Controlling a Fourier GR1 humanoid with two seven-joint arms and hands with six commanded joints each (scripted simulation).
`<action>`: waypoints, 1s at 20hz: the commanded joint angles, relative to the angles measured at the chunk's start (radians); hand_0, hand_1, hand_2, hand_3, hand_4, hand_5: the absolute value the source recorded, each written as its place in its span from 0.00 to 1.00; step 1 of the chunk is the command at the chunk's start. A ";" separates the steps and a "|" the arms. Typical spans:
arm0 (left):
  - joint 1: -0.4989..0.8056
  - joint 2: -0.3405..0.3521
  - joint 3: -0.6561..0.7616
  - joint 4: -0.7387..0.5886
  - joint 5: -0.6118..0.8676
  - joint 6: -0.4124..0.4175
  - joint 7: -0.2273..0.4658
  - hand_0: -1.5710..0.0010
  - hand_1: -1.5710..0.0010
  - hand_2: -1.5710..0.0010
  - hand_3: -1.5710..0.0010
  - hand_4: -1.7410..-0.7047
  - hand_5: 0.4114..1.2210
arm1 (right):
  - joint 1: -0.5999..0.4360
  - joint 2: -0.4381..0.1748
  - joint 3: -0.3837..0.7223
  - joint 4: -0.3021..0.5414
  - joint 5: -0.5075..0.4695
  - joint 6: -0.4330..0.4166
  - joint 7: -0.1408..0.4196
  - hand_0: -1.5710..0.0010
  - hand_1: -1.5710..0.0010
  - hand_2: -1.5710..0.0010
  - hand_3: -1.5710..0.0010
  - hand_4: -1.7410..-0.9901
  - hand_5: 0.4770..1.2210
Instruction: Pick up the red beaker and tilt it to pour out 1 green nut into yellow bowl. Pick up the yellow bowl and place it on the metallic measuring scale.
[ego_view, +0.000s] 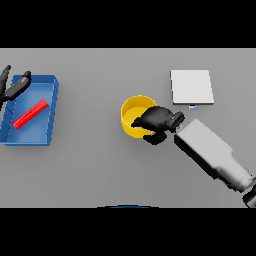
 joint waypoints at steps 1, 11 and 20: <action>-0.006 -0.001 0.000 0.005 -0.005 0.006 0.006 1.00 1.00 1.00 1.00 0.99 0.35 | 0.002 -0.005 0.006 -0.007 0.004 -0.005 -0.006 0.52 0.56 0.70 0.78 0.38 0.70; -0.002 0.008 -0.009 -0.017 -0.008 0.004 0.015 1.00 1.00 1.00 1.00 0.99 0.35 | -0.001 -0.026 0.002 -0.026 -0.016 -0.036 -0.036 0.06 0.06 0.18 0.22 0.04 0.97; 0.001 0.010 -0.003 -0.020 0.002 -0.002 0.015 1.00 1.00 1.00 1.00 0.98 0.35 | 0.002 -0.089 -0.086 -0.141 -0.090 0.035 -0.004 0.01 0.01 0.10 0.20 0.01 1.00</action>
